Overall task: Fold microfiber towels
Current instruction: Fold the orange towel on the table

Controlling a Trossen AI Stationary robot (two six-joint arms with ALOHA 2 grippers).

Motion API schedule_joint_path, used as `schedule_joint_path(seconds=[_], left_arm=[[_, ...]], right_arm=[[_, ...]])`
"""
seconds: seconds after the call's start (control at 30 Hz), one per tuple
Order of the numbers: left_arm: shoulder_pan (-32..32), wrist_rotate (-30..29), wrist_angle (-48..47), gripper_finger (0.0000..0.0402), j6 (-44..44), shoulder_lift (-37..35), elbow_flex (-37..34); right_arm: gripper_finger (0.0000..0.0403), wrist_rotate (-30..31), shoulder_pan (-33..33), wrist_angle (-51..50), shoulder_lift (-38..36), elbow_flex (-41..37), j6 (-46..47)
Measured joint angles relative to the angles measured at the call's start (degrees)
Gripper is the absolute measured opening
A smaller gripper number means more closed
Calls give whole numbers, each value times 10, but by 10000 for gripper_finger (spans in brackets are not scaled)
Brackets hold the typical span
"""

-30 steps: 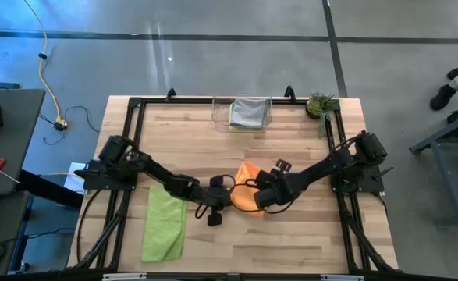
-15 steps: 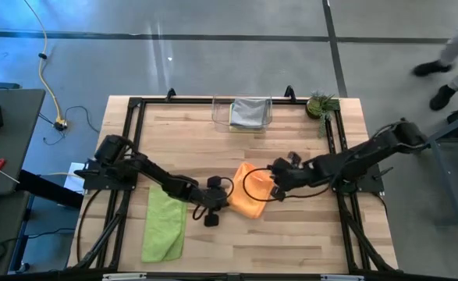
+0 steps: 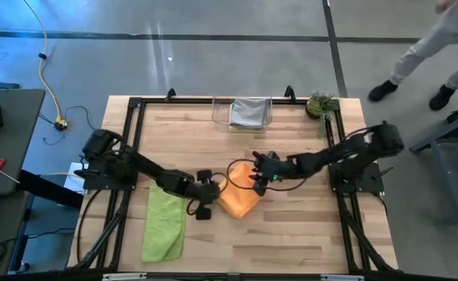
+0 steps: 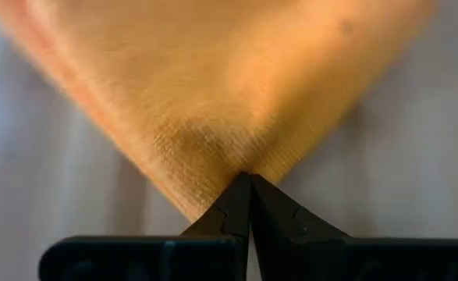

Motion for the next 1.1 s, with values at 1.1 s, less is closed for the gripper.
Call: schedule_joint_path(seconds=[1.1], left_arm=[[1, -17, -20, 0, -27, -2, 2]], right_arm=[[12, 15, -18, -208, 107, 124, 18]])
